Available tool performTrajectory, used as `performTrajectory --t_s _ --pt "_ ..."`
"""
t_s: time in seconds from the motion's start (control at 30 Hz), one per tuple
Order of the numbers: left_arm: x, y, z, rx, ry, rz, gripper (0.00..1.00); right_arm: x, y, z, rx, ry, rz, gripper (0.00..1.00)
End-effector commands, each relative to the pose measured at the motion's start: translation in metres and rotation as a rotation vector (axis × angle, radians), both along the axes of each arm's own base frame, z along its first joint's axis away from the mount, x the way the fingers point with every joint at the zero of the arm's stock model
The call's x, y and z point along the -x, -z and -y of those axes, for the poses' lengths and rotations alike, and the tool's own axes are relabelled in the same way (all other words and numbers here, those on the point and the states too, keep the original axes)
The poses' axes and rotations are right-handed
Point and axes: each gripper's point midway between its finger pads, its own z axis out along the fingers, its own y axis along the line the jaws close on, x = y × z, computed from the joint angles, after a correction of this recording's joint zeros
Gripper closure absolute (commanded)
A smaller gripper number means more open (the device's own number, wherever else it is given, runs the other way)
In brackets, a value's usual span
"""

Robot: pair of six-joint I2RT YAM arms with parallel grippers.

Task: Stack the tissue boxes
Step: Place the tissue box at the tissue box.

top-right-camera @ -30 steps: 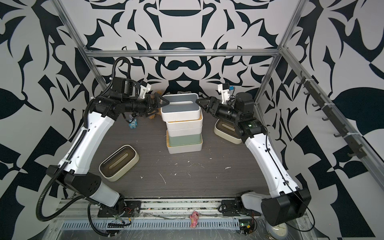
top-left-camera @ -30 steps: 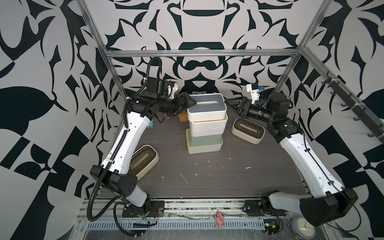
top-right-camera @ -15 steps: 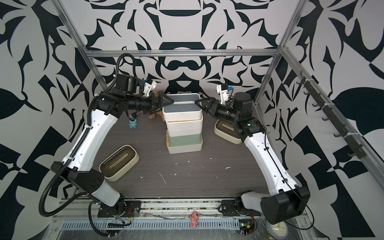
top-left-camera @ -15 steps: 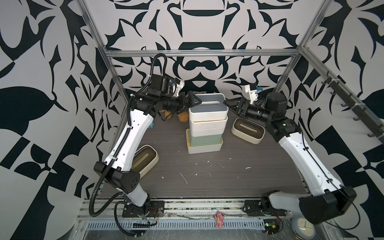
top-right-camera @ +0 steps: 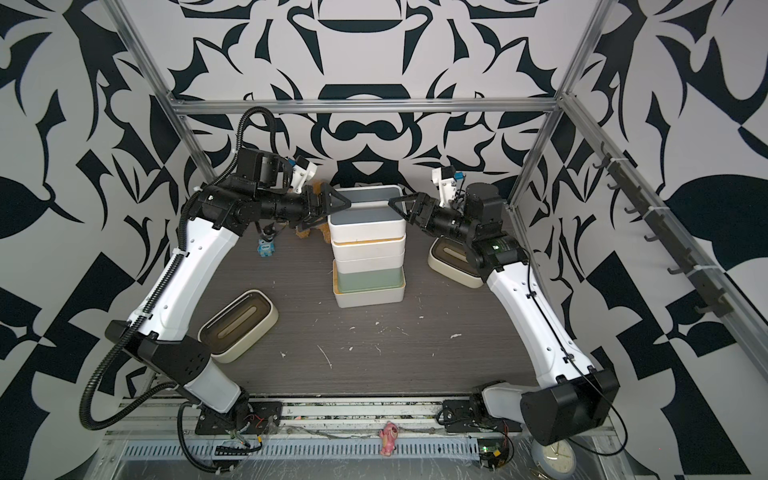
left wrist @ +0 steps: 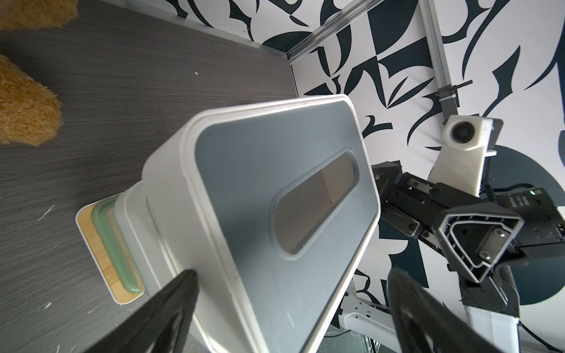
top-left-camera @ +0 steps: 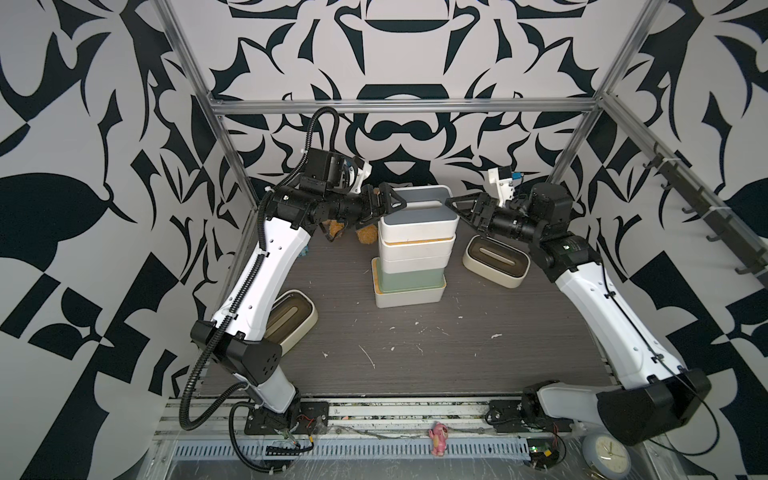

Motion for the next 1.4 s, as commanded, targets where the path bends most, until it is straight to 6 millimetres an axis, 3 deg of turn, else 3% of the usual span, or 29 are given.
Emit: performTrajectory --t_s 0.0,0.43,1.37 --pt "0.007 -0.005 0.002 0.005 0.017 -0.003 0.01 0.013 -0.030 -0.006 -0.019 -0.038 0.097 0.06" --pt "0.013 0.000 0.003 0.020 0.037 -0.020 0.01 0.021 -0.029 0.001 -0.001 -0.002 0.108 0.06" --pt "0.026 -0.010 -0.001 0.054 0.033 -0.010 0.01 0.024 -0.022 -0.007 0.003 -0.018 0.090 0.06"
